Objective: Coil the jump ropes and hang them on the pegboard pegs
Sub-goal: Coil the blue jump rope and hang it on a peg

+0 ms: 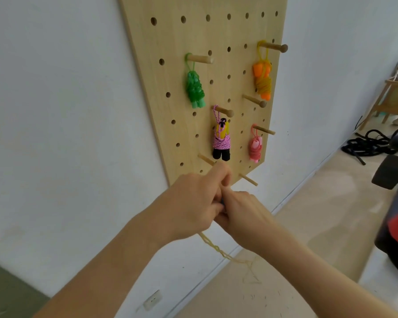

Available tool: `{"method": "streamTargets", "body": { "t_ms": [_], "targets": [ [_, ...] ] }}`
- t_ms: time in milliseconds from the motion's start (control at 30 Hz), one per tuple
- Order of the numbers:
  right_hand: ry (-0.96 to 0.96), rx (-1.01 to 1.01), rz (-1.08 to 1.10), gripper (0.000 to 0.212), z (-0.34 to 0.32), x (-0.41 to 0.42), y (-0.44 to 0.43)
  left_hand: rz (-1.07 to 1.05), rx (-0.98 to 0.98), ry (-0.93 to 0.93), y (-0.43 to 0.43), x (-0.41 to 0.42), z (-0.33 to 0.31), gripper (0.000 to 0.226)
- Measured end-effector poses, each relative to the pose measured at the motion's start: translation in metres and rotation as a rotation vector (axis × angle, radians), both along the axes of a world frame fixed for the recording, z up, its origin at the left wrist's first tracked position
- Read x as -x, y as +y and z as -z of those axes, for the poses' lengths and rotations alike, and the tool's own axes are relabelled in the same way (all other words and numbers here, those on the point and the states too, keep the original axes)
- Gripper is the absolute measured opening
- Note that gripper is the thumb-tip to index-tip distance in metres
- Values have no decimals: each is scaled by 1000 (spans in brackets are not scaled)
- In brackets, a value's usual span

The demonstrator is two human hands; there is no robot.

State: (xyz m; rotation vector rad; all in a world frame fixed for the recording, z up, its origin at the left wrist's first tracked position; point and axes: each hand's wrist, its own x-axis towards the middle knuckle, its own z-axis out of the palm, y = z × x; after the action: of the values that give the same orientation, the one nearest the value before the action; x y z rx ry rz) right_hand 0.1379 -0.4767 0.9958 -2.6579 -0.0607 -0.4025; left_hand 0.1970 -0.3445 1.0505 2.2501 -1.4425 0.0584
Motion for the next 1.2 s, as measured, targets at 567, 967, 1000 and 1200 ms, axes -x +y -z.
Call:
{"method": "streamTargets", "body": {
  "t_ms": [567,967,1000,1200],
  "targets": [
    [-22,-375,-257,23,-47,26,-2,260,410,1040,13,-49,11,28],
    [-15,-695,-81,23,-28,3,-15,-285,565,637,2,-14,61,43],
    [-24,-652,-72,23,-27,0,-17,-276,514,483,4,-12,63,36],
    [27,-248,-85,30,-16,-10,-22,-258,148,-186,15,-9,63,22]
  ]
}}
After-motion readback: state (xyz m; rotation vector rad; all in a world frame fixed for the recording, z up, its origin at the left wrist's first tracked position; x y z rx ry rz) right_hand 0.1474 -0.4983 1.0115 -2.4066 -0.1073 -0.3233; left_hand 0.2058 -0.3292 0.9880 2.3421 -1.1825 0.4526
